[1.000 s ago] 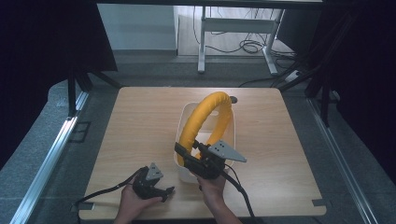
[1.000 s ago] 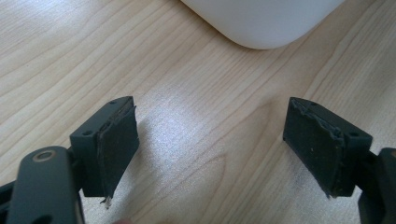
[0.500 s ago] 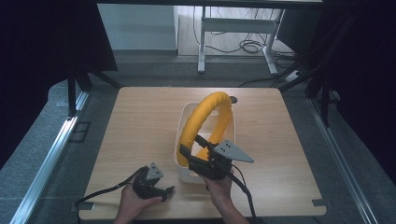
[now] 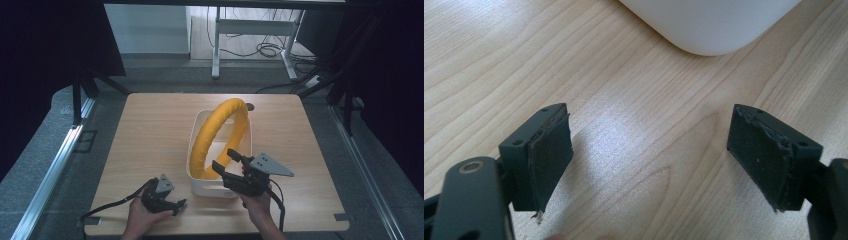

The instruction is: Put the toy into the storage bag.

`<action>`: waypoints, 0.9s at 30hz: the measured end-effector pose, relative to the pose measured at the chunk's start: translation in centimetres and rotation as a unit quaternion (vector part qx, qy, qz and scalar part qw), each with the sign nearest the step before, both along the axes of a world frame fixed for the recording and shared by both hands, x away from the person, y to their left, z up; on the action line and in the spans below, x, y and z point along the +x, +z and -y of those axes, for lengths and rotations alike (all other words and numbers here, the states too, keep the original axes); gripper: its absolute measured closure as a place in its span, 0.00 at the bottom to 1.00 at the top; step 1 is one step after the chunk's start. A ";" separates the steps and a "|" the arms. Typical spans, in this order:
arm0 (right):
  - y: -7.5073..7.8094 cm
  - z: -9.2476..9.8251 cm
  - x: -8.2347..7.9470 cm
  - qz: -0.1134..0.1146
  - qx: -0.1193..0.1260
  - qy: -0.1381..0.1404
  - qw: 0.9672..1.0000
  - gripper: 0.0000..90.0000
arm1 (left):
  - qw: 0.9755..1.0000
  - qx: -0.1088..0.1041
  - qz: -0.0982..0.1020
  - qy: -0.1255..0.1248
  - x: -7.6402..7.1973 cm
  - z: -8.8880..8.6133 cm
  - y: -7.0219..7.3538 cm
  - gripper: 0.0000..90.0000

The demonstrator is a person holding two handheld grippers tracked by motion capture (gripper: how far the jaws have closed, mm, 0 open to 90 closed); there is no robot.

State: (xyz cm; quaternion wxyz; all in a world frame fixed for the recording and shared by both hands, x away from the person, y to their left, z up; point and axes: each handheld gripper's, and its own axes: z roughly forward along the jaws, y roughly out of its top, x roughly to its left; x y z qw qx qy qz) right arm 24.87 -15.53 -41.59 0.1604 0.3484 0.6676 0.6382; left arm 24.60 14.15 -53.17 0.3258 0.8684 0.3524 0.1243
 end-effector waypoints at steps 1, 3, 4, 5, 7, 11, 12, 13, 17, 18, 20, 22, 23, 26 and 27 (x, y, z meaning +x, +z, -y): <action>-0.1 0.4 0.1 0.000 -0.003 -0.001 1.000 0.38 | 1.000 -0.001 0.000 0.001 0.0 0.0 0.0 0.20; -0.4 2.1 0.4 0.004 -0.012 -0.012 1.000 0.39 | 1.000 0.001 0.001 0.001 -0.1 0.0 0.1 0.20; -0.4 2.1 0.4 0.004 -0.012 -0.012 1.000 0.39 | 1.000 0.001 0.001 0.001 -0.1 0.0 0.1 0.20; -0.5 3.2 0.6 0.004 -0.015 -0.018 1.000 0.39 | 1.000 0.000 0.001 0.002 -0.1 0.0 0.1 0.20; -0.6 3.6 0.8 0.006 -0.017 -0.022 1.000 0.39 | 1.000 0.000 0.001 0.002 0.0 0.0 0.0 0.20; -1.3 6.7 1.6 -0.001 -0.026 -0.041 0.999 0.42 | 1.000 0.003 0.000 0.000 0.0 0.0 -0.1 0.20; -1.3 6.7 1.6 -0.001 -0.026 -0.041 0.999 0.42 | 1.000 0.003 0.000 0.000 0.0 0.0 -0.1 0.20; -1.6 7.8 1.9 -0.006 -0.032 -0.052 0.998 0.43 | 1.000 0.003 0.000 0.000 0.0 0.0 -0.1 0.20; -2.4 9.9 2.4 -0.016 -0.044 -0.057 0.997 0.44 | 1.000 0.003 0.001 -0.001 0.0 0.0 -0.1 0.20; -2.4 9.9 2.4 -0.016 -0.044 -0.057 0.997 0.44 | 1.000 0.003 0.002 -0.001 0.0 0.0 -0.1 0.20; -2.7 10.8 2.8 -0.021 -0.050 -0.057 0.997 0.44 | 1.000 0.003 0.002 0.000 0.0 0.0 -0.1 0.20; -3.2 11.6 3.3 -0.029 -0.058 -0.058 0.996 0.45 | 1.000 0.003 0.003 -0.001 0.0 0.0 -0.1 0.20; -3.4 11.8 3.5 -0.032 -0.060 -0.057 0.996 0.45 | 1.000 0.003 0.003 -0.001 0.0 0.0 -0.1 0.20; -4.5 12.6 4.3 -0.050 -0.073 -0.064 0.994 0.46 | 1.000 0.005 0.002 -0.002 0.0 0.0 -0.1 0.20; -5.2 12.9 4.8 -0.062 -0.078 -0.068 0.993 0.46 | 1.000 0.005 0.002 -0.002 0.0 0.0 -0.1 0.20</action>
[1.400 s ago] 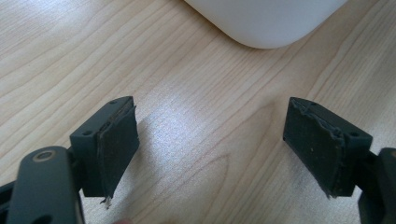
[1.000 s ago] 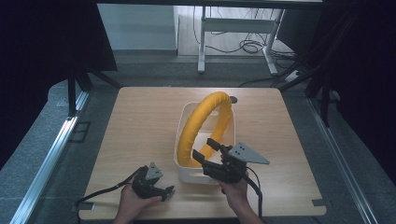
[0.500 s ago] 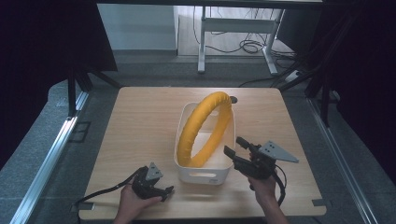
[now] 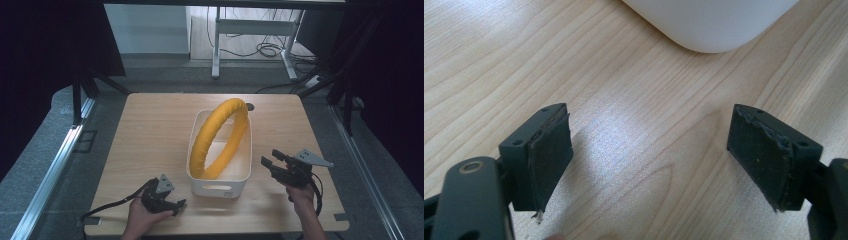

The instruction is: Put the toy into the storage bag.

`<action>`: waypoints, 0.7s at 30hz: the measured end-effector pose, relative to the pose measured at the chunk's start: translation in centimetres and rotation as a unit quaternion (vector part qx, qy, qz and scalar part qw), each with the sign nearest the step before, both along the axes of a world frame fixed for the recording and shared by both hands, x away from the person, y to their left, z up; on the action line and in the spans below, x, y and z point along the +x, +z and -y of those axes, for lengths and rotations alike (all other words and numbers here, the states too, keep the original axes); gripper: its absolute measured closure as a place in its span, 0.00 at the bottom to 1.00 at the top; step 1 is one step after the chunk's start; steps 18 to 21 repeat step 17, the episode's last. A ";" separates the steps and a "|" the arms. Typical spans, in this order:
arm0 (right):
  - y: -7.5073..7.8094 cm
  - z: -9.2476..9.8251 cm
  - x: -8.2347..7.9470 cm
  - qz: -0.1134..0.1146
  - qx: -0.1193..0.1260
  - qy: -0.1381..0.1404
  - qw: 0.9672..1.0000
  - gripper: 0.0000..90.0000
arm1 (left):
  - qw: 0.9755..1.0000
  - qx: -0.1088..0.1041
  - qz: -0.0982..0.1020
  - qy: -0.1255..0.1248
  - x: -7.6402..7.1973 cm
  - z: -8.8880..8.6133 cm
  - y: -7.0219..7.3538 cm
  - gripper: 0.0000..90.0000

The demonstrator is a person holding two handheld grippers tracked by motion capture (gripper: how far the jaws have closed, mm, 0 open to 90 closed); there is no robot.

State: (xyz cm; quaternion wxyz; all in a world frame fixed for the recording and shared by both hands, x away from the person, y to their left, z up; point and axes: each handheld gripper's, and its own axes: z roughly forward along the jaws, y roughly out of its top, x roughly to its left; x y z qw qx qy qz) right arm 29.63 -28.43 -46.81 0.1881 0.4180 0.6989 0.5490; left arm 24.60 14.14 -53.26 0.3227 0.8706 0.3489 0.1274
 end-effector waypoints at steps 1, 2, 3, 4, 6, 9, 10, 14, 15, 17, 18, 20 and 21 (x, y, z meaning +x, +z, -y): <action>0.0 0.0 0.0 0.000 0.000 0.000 1.000 0.46 | 1.000 0.000 0.000 0.000 0.0 0.0 0.0 0.20; -0.2 0.0 0.1 -0.005 -0.001 -0.001 1.000 0.46 | 1.000 0.000 0.000 0.000 0.0 0.0 0.0 0.20; -0.5 0.1 0.3 -0.008 -0.004 -0.002 1.000 0.46 | 1.000 0.000 0.000 0.000 0.0 0.0 0.0 0.20; -0.7 0.1 0.3 -0.010 -0.006 -0.003 1.000 0.46 | 1.000 0.000 0.000 0.000 0.0 0.0 0.0 0.20; -0.7 0.0 0.3 -0.011 -0.006 -0.002 1.000 0.46 | 1.000 0.000 0.000 0.000 0.0 0.0 0.0 0.20; -0.7 -0.1 0.2 -0.004 -0.005 0.001 1.000 0.46 | 1.000 -0.001 0.000 0.000 0.0 0.0 0.0 0.20; -0.7 -0.2 0.2 -0.003 -0.006 0.002 1.000 0.46 | 1.000 -0.001 0.000 0.000 0.0 0.0 0.0 0.20; -1.4 -0.7 0.5 -0.029 -0.035 0.009 0.999 0.43 | 1.000 -0.003 0.000 0.001 0.1 0.1 -0.1 0.20; -1.4 -0.7 0.5 -0.029 -0.035 0.009 0.999 0.43 | 1.000 -0.003 0.000 0.002 0.2 0.1 -0.1 0.20; -1.9 -0.8 0.7 -0.040 -0.045 0.012 0.998 0.43 | 1.000 -0.003 0.001 0.003 0.2 0.1 -0.1 0.20; -1.9 -0.8 0.7 -0.040 -0.045 0.012 0.998 0.43 | 1.000 -0.003 0.001 0.003 0.2 0.1 -0.1 0.20; -1.9 -0.8 0.7 -0.040 -0.045 0.012 0.998 0.43 | 1.000 -0.003 0.001 0.003 0.2 0.1 -0.1 0.20; -1.9 -0.8 0.7 -0.040 -0.045 0.012 0.998 0.43 | 1.000 -0.003 0.001 0.003 0.2 0.1 -0.1 0.20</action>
